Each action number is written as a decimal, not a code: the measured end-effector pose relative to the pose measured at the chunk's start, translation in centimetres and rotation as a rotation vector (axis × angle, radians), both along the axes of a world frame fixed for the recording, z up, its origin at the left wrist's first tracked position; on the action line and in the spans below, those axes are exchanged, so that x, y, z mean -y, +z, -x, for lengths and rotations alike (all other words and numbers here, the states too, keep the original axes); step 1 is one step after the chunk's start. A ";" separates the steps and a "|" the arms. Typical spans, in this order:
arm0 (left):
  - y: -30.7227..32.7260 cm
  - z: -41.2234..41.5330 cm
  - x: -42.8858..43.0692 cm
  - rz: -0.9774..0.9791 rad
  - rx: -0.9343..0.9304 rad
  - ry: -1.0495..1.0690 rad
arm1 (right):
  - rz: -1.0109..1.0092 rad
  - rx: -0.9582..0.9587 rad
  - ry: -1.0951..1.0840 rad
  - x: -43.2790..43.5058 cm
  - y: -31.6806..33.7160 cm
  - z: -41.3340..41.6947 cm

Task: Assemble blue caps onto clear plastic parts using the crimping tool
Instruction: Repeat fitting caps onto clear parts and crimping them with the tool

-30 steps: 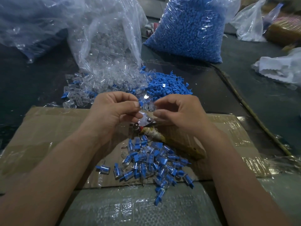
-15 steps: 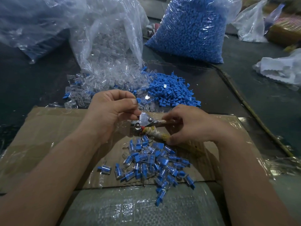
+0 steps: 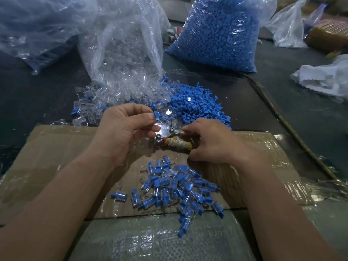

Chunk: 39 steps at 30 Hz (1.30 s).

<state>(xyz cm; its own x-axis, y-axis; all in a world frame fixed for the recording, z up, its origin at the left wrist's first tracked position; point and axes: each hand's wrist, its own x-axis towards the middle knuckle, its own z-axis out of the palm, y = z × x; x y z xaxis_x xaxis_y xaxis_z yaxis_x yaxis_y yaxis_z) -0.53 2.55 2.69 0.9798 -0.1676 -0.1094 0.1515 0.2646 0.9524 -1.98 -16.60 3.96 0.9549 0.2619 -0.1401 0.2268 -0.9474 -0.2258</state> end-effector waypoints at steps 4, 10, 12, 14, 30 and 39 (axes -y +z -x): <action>0.0 -0.1 0.0 0.023 0.011 0.009 | 0.043 0.138 -0.007 -0.6 -0.7 -0.5; -0.1 -0.4 0.0 0.027 0.069 0.042 | 0.013 0.161 -0.063 -0.1 -1.2 -0.6; -0.2 -0.4 0.0 0.019 0.084 0.065 | 0.002 0.184 -0.118 0.4 -1.1 -0.5; -0.2 -0.4 0.0 0.016 0.095 0.089 | -0.030 0.230 -0.167 1.0 -0.8 -0.5; 0.1 0.4 0.9 -0.055 0.181 0.158 | -0.254 0.236 -0.062 -1.3 -0.5 0.6; 0.3 0.9 1.0 -0.081 0.231 0.161 | -0.254 0.213 -0.066 -1.4 -0.8 0.5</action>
<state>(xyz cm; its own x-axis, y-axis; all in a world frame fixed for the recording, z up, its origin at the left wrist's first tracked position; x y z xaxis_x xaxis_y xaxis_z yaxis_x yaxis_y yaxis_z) -1.39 1.54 3.03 0.9935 -0.0082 0.1131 -0.1095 0.1896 0.9757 -2.52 -15.21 3.20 0.9717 0.1998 0.1260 0.2344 -0.8812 -0.4105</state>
